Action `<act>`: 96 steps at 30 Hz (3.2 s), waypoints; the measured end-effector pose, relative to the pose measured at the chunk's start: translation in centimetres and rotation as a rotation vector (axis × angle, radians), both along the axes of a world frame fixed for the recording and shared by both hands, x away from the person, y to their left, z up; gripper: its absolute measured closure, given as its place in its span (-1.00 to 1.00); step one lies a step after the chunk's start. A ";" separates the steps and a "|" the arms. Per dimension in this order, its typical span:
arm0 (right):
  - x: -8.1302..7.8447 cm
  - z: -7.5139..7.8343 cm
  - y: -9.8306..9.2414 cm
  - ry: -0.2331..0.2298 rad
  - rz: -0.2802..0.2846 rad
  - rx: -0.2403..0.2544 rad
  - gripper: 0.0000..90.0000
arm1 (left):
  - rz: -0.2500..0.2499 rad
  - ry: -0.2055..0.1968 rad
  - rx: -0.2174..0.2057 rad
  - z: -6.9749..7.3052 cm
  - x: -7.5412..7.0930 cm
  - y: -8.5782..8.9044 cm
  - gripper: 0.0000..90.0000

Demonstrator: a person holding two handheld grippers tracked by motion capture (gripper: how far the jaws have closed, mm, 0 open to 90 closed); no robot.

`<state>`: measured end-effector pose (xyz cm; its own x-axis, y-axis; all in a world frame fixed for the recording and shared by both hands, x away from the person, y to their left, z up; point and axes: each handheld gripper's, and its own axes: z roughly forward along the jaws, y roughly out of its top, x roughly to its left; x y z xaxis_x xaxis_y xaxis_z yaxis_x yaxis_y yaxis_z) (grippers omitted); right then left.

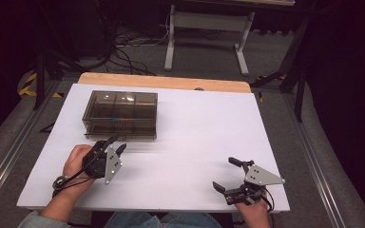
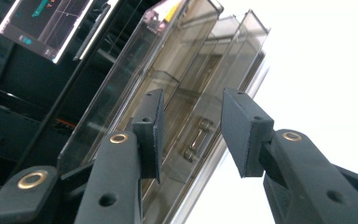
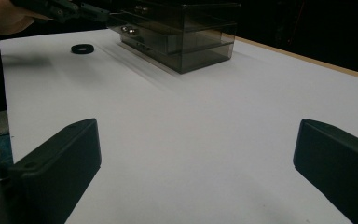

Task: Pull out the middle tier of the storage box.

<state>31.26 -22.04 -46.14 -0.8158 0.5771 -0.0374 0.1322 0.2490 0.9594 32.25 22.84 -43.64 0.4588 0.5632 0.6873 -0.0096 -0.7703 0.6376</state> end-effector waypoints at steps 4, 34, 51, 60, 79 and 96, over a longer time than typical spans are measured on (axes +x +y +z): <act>0.0 0.0 0.0 0.000 0.000 0.001 -0.97 | -0.023 0.032 -0.078 0.5 0.0 0.3 0.28; 0.0 0.0 0.0 -0.001 0.007 -0.004 -0.97 | -0.143 0.341 -0.564 2.5 1.9 3.0 -0.50; -0.1 0.1 0.1 -0.001 0.005 -0.006 -0.97 | -0.239 0.445 -0.637 3.3 2.7 4.2 -0.73; -0.1 0.0 0.2 -0.001 0.007 -0.008 -0.97 | -0.314 0.482 -0.522 4.2 3.1 4.5 -0.37; -0.3 0.0 0.1 0.004 0.002 -0.010 -0.97 | -0.331 0.548 -0.333 5.8 5.9 4.9 -0.38; -0.3 -0.1 0.1 0.008 0.007 -0.010 -0.97 | -0.275 0.579 -0.137 6.2 7.9 4.3 -0.39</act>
<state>30.96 -21.91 -46.22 -0.8200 0.5712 -0.0369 0.1379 0.2598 0.9558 40.17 27.16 -37.40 0.8730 0.4372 0.2162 0.1794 -0.7002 0.6911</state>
